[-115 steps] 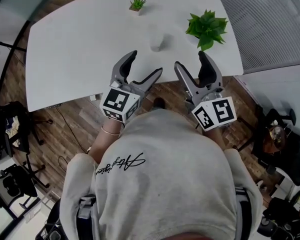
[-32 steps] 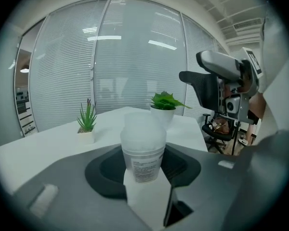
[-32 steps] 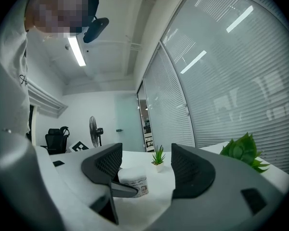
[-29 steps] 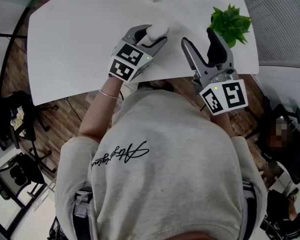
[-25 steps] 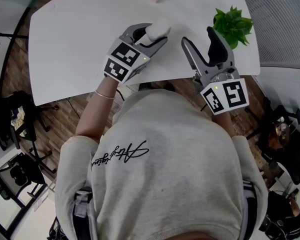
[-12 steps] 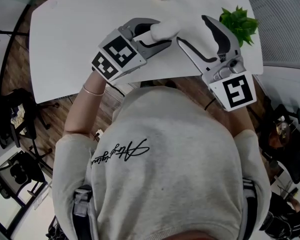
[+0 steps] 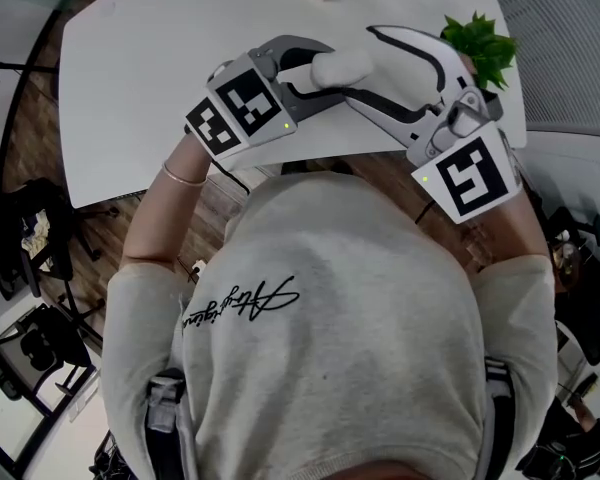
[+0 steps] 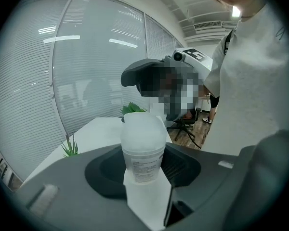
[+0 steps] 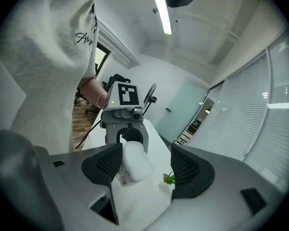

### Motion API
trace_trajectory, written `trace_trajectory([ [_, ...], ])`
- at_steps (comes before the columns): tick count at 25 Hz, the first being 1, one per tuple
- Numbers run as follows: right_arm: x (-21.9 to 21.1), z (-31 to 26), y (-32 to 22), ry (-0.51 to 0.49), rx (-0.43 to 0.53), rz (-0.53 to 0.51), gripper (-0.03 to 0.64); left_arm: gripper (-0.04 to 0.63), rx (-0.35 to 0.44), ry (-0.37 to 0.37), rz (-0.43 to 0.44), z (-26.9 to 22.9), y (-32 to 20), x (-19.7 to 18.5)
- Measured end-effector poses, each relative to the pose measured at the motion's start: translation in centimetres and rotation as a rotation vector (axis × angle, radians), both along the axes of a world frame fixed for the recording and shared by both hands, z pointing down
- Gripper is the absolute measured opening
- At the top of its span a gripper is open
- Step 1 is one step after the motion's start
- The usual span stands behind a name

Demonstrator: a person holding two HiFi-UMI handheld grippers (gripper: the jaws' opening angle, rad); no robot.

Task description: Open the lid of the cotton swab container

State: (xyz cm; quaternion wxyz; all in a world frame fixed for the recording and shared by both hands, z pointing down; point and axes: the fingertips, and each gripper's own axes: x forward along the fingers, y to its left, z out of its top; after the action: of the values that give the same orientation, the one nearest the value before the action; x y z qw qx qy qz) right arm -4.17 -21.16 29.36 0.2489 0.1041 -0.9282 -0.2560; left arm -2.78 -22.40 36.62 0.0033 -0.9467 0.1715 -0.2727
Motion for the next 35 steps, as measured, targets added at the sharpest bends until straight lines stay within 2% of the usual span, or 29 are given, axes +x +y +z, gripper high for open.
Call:
trace_trajectory([
  [6, -0.6, 1.4, 0.9, 0.244, 0.130, -0.093, 0.296, 0.190, 0.018, -0.027, 0.031, -0.2, 0.0, 0.5],
  [10, -0.8, 2.0, 0.9, 0.346, 0.160, -0.125, 0.273, 0.190, 0.028, -0.038, 0.050, -0.1, 0.3, 0.9],
  [17, -0.7, 2.7, 0.6, 0.466, 0.113, -0.182, 0.255, 0.190, 0.049, -0.049, 0.076, -0.3, 0.5, 1.2],
  [23, -0.9, 3.2, 0.3, 0.574, 0.017, -0.204, 0.258, 0.190, 0.074, -0.046, 0.094, -0.4, 0.5, 1.2],
  [29, -0.9, 3.3, 0.9, 0.635, -0.075, -0.244, 0.202, 0.190, 0.072, -0.015, 0.097, -0.8, 0.6, 1.2],
  [35, -1.0, 3.5, 1.1, 0.660, -0.131, -0.262, 0.201, 0.190, 0.081, 0.005, 0.108, -0.8, 0.6, 1.4],
])
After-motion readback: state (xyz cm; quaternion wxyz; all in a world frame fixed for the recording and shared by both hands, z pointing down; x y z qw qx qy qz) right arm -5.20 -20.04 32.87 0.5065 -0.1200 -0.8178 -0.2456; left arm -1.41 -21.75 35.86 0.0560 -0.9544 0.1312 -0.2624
